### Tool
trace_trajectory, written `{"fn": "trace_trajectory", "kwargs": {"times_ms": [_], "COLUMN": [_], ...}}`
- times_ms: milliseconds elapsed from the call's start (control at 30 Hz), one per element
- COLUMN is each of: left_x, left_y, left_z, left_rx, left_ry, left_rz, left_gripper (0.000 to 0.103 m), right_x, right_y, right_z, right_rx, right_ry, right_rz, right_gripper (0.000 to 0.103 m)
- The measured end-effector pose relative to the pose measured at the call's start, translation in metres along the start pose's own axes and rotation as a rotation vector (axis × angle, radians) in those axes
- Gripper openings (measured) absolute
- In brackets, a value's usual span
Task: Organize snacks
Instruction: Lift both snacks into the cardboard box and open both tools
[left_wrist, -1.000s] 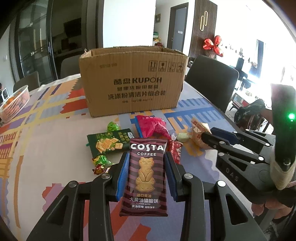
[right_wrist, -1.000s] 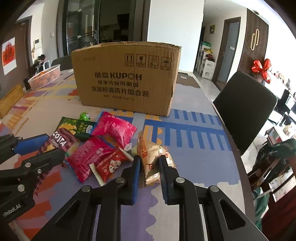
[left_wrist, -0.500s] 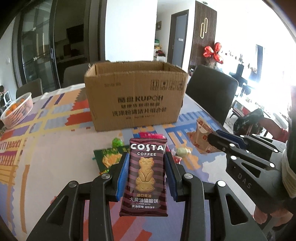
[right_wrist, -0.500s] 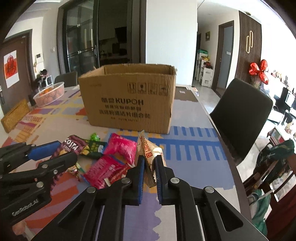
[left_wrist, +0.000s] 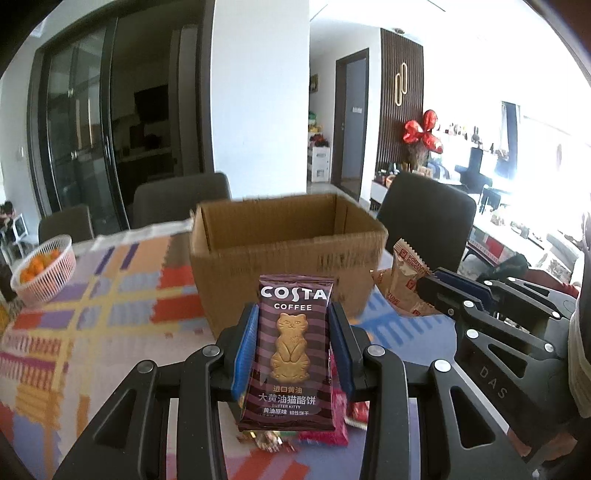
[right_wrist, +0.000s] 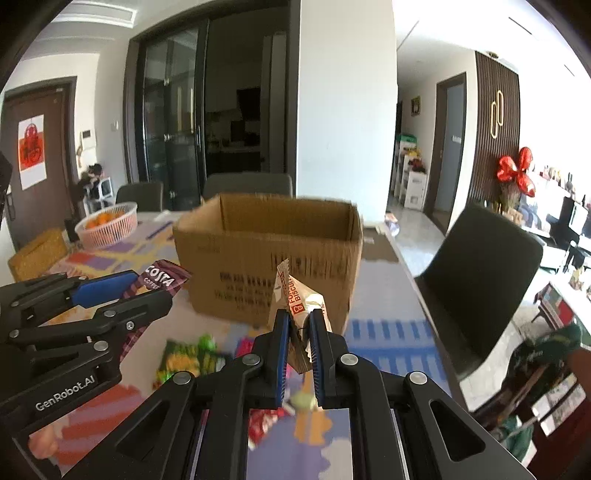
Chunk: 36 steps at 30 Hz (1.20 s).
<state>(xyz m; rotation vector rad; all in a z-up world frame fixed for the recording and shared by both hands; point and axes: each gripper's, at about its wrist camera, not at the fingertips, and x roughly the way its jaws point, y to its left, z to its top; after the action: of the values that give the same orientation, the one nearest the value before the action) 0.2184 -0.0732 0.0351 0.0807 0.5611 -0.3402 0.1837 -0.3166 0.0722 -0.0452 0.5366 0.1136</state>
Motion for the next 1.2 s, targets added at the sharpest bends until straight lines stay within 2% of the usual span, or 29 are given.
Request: {"fn": "trace_trajectory", "kwargs": {"times_ms": [300,567,800,1067,1200], "left_x": [0.01,0.04,0.075,0.111,0.118], "left_y": [0.016,0.031,0.042,0.047,0.044], "left_z": [0.051,0.081,0.098,0.107,0.109], "left_rx": [0.027,0.034,0.045,0.045,0.05], "left_ry": [-0.045,-0.025,0.015,0.061,0.068], "left_rz": [0.022,0.04,0.048,0.065,0.094], "left_gripper": [0.038,0.038,0.038,0.038,0.044], "right_x": [0.015,0.037,0.066,0.1,0.114], "right_y": [0.002,0.002,0.002,-0.003,-0.007], "right_z": [0.052,0.087,0.103,0.107,0.105], "right_rx": [-0.009,-0.037,-0.063,-0.069,-0.063], "right_ry": [-0.071,-0.088,-0.071,-0.023,0.0], "right_rz": [0.007,0.002,-0.005,-0.003,0.0], "right_gripper": [0.012,0.012,0.012,0.012,0.013]}}
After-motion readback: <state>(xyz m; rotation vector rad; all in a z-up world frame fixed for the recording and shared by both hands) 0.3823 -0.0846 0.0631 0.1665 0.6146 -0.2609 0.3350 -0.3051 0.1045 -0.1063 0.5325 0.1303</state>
